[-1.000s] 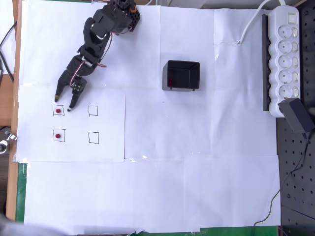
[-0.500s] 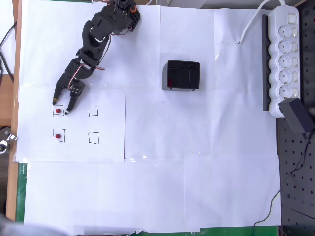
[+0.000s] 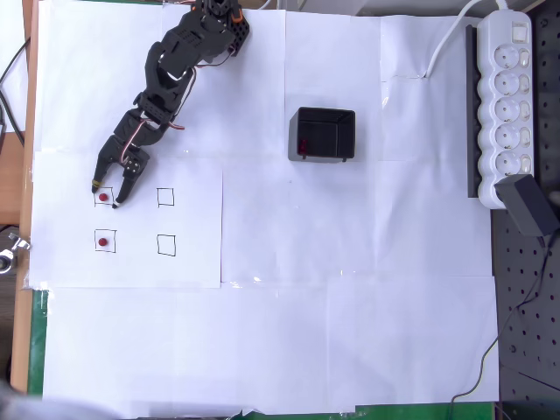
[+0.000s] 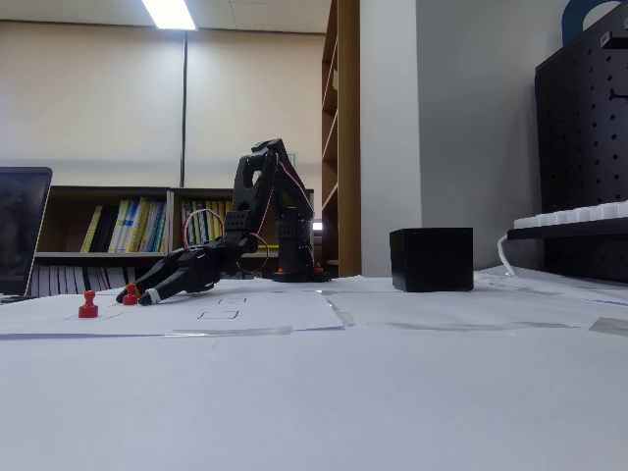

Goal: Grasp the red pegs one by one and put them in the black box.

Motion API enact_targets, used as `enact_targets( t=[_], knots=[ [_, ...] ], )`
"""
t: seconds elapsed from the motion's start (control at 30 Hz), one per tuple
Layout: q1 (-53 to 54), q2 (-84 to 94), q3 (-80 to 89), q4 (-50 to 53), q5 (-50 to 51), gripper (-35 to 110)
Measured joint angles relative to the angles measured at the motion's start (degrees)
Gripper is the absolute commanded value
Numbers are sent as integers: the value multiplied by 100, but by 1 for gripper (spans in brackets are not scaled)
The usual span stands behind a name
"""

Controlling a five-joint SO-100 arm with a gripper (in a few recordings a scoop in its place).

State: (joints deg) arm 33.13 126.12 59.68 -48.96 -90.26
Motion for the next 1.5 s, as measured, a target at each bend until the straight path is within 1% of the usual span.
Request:
enact_targets(
  t=[0.23, 0.57, 0.77, 0.83, 0.9, 0.97, 1.0, 1.07, 1.17, 1.33, 1.43, 1.5],
  knots=[
    [0, 9, 0, -44, 0, 10],
    [0, 70, 0, -105, 0, 0],
    [0, 70, 0, -105, 18, 0],
    [0, 26, 9, 44, 88, 0],
    [0, -193, 9, 413, 202, 0],
    [-70, -633, -35, 1169, 439, 0],
    [-105, -923, -26, 1714, 606, 0],
    [-246, -1582, 97, 3120, 817, 0],
    [-659, -2584, 659, 5432, 791, 0],
    [-1986, -3744, 2602, 9185, -9, 0],
    [-3085, -3902, 4096, 11426, -835, 0],
    [-3885, -3929, 4922, 12850, -1556, 0]
  ],
)
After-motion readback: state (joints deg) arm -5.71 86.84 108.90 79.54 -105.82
